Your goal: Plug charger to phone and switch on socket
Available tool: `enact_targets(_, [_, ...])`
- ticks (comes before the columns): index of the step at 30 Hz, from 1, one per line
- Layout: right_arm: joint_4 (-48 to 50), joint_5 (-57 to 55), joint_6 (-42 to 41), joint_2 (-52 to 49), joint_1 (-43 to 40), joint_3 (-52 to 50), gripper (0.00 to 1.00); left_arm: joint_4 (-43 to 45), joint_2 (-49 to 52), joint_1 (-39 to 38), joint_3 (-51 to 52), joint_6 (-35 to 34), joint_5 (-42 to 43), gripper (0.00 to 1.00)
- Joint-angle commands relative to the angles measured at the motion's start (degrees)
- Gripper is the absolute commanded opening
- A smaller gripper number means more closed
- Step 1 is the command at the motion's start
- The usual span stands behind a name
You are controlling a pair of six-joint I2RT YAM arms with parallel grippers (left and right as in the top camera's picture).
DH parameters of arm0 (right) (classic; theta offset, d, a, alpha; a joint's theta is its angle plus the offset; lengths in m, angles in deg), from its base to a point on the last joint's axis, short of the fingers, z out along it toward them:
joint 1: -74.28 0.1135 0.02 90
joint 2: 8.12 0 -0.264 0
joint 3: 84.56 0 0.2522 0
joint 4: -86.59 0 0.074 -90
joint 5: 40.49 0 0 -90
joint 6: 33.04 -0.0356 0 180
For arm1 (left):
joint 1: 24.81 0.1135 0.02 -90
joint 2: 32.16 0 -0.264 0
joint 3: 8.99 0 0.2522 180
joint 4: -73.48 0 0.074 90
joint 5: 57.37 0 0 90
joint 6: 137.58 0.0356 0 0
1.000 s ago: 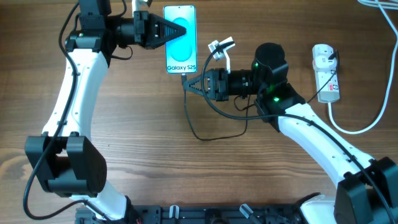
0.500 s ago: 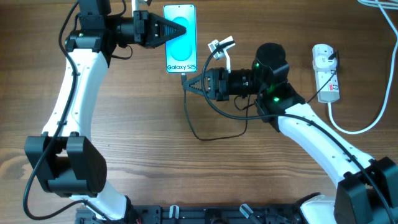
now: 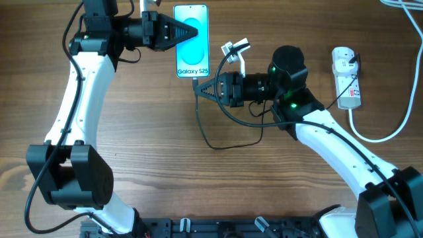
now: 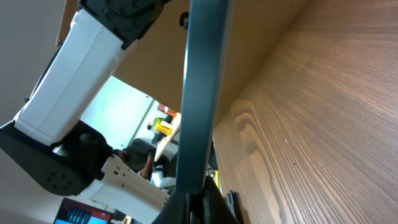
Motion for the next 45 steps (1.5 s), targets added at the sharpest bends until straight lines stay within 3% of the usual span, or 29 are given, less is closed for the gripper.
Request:
enact_targets(1, [0.76, 1.55, -0.42, -0.37, 0.31, 0.0, 0.04, 0.44, -1.2, -0.26, -0.5, 0.55, 0.63, 0.04])
enact_targets(45, [1.33, 1.09, -1.2, -0.5, 0.13, 0.0, 0.04, 0.39, -1.2, -0.9, -0.5, 0.52, -0.59, 0.04])
